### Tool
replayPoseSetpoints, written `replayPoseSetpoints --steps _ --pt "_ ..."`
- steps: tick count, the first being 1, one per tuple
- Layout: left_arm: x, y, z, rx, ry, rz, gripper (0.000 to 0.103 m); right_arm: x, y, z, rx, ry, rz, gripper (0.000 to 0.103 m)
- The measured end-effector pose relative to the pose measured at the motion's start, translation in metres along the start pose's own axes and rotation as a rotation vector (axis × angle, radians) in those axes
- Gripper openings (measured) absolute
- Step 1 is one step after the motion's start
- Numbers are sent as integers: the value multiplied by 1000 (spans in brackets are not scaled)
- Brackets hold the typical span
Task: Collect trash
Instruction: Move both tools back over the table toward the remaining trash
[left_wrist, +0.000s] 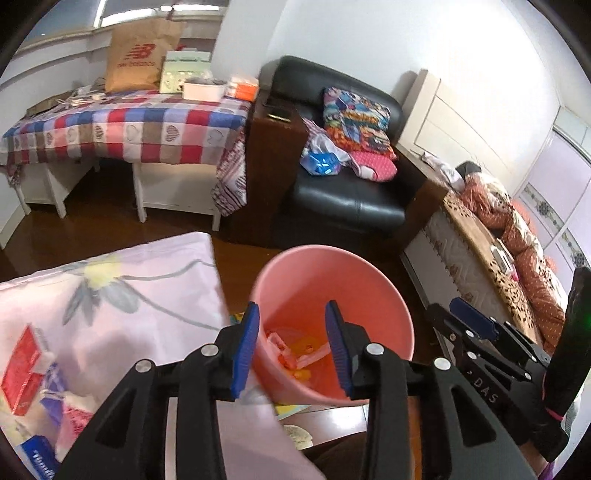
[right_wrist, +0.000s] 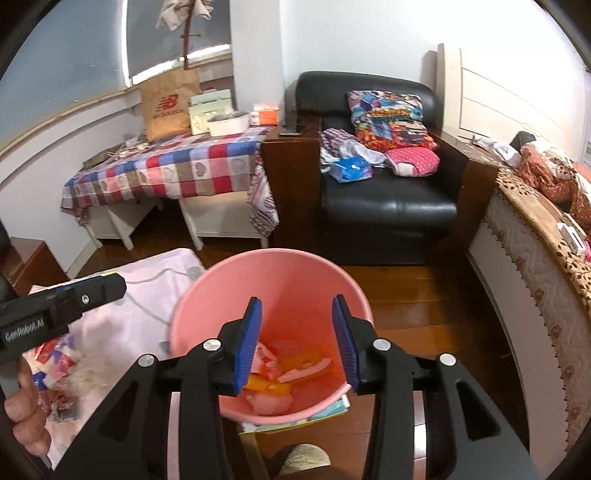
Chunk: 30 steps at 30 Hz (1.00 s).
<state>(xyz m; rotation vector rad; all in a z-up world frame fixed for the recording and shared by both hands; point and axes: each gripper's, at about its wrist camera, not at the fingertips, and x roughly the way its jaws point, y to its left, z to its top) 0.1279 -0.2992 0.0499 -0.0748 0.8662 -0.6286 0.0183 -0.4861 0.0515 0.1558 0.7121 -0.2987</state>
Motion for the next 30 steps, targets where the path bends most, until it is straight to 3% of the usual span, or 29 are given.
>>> replayPoseSetpoints --steps 10,18,26,30 --pt "-78 76 -19 -38 -67 86 37 -29 48 -14 -16 -13 136 40" --pt "-138 141 -53 -82 -111 179 44 -33 94 -37 -49 41 248 40" --pt "-176 187 -110 -93 -71 237 44 -18 142 -71 -72 164 369 40" --pt "-183 198 -138 -130 -36 202 44 -11 161 -85 -100 205 391 40"
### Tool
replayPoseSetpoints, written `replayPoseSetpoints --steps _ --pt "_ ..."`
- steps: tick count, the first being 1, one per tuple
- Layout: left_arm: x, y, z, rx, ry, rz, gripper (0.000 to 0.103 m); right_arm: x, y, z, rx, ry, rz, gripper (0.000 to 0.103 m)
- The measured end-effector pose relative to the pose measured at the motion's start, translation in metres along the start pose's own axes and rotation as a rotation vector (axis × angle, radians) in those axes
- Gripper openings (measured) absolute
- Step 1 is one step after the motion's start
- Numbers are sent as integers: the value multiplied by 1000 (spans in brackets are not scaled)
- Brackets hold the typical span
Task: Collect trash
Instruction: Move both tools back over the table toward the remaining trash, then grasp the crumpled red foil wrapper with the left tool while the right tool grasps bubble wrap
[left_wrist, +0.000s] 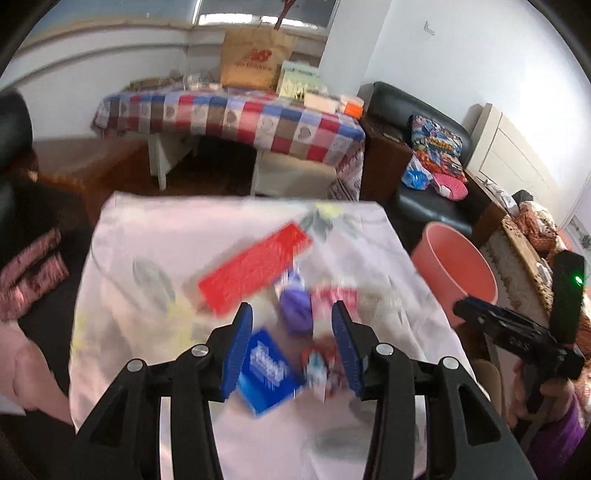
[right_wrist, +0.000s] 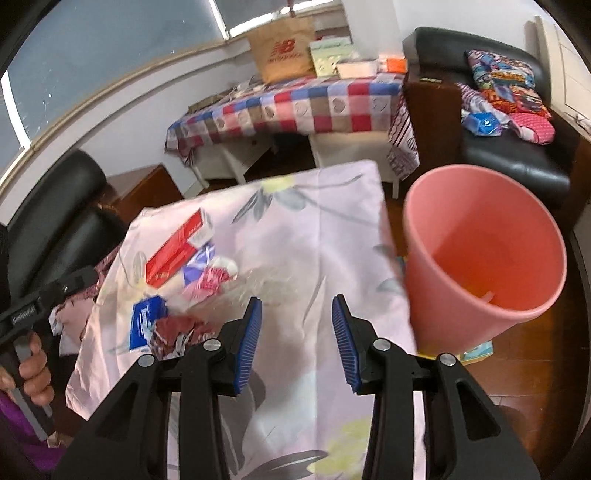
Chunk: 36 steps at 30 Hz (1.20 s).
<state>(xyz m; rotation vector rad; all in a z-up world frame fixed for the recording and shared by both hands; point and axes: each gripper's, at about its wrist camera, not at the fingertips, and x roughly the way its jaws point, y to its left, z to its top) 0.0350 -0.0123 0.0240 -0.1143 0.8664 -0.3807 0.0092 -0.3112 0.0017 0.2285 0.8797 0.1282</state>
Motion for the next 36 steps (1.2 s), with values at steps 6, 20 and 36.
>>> replayPoseSetpoints --steps 6,20,36 --pt "17 -13 -31 70 63 -40 44 17 7 -5 26 54 40 40" --pt "69 -50 -45 241 130 -60 44 36 6 -11 108 129 115 40" --pt "69 -50 -63 243 101 -92 30 75 -2 0 312 225 255 40"
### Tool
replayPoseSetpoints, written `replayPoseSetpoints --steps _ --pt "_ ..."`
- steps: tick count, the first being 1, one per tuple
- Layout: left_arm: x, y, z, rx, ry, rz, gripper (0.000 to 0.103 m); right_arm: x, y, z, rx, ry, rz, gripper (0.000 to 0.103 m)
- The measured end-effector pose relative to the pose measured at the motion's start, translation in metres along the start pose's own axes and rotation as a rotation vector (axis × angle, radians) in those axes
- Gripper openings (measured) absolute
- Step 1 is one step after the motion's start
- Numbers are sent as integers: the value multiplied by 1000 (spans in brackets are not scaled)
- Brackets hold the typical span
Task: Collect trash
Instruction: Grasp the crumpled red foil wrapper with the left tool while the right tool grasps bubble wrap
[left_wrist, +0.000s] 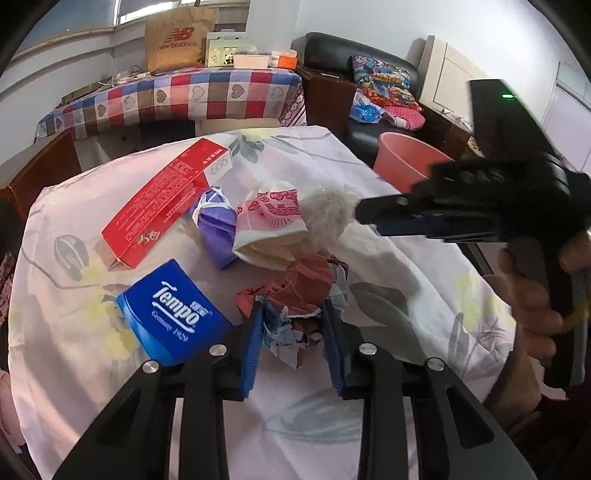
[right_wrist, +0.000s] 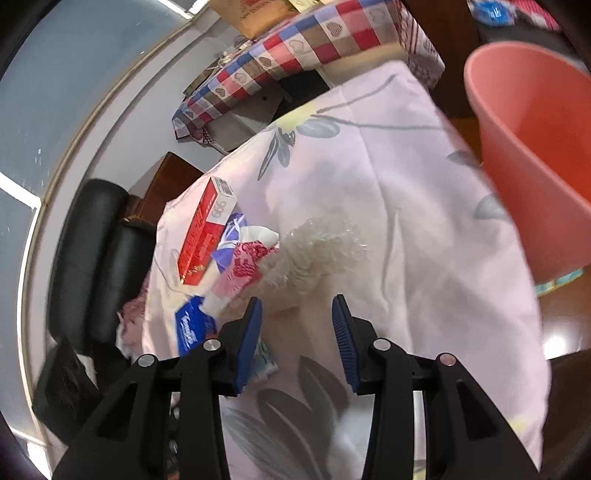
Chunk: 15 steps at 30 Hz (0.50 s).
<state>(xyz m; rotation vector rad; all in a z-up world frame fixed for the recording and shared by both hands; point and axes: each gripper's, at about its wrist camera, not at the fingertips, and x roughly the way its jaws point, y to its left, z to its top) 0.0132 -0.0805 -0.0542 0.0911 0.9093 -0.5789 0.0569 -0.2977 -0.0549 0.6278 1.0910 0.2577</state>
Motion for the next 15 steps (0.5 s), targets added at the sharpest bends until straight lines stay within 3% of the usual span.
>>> replayPoseSetpoints --steps 7,15 --pt "-11 3 -11 -15 -10 -35 30 17 -6 15 141 4 23 40" --pt "-17 8 -16 -39 -15 -49 30 39 -4 23 211 37 21 42"
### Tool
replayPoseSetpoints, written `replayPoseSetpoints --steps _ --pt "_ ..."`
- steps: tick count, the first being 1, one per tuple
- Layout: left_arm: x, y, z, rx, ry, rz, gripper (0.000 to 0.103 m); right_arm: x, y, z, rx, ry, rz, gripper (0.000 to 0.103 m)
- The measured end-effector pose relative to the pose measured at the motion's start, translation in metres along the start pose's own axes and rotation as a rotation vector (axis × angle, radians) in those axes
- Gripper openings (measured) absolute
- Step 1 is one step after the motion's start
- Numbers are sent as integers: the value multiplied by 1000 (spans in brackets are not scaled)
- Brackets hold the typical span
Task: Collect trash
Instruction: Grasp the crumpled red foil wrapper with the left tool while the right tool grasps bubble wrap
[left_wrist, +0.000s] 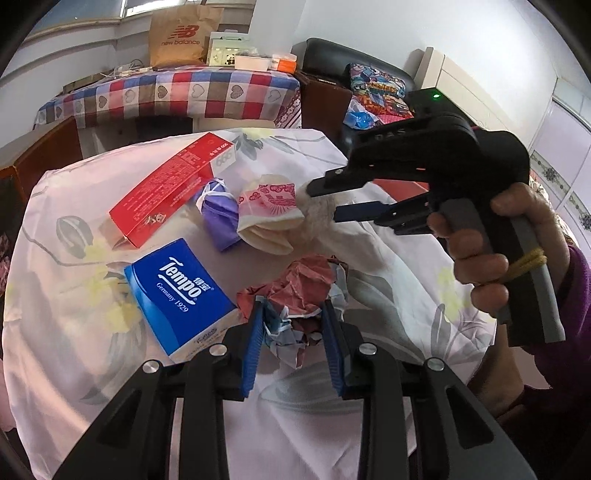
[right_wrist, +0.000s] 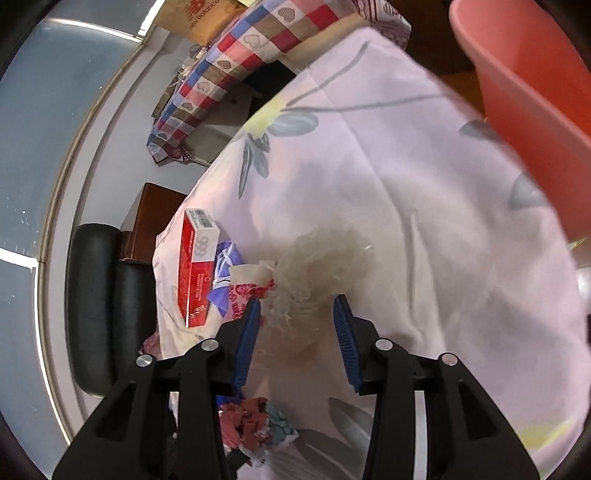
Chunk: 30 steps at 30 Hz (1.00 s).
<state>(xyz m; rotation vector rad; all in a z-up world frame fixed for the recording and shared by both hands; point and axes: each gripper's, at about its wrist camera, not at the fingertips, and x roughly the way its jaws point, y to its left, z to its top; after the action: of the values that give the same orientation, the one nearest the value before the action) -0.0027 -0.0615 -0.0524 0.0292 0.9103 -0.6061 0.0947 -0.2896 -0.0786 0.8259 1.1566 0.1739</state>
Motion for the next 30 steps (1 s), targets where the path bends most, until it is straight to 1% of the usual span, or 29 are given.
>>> replayPoseSetpoints --steps 3,6,7,9,15,18,24,27,30 --pt "-1 0 0 -5 2 4 30 4 3 -1 -11 -16 -7 42" --pt "-3 0 0 -10 1 4 30 2 6 -4 -55 -39 -19 42" --pt "-4 1 0 -12 1 4 30 0 6 -4 -66 -48 -24 37" --pt "-4 1 1 -14 1 6 30 -4 7 -5 -102 -62 -34 34" --pt "-7 -4 5 -14 -8 18 30 -28 -2 -14 -190 -103 -63 31" --pt "-8 -8 9 -10 -11 20 30 -46 -3 -21 -252 -146 -84 31" --pt "-7 -23 21 3 -21 30 30 -80 8 -37 -424 -275 -188 31" --pt "-2 -27 30 -13 -15 31 30 -95 12 -40 -485 -332 -243 31" --pt "3 -31 44 -28 -10 35 30 -109 10 -40 -517 -375 -284 31"
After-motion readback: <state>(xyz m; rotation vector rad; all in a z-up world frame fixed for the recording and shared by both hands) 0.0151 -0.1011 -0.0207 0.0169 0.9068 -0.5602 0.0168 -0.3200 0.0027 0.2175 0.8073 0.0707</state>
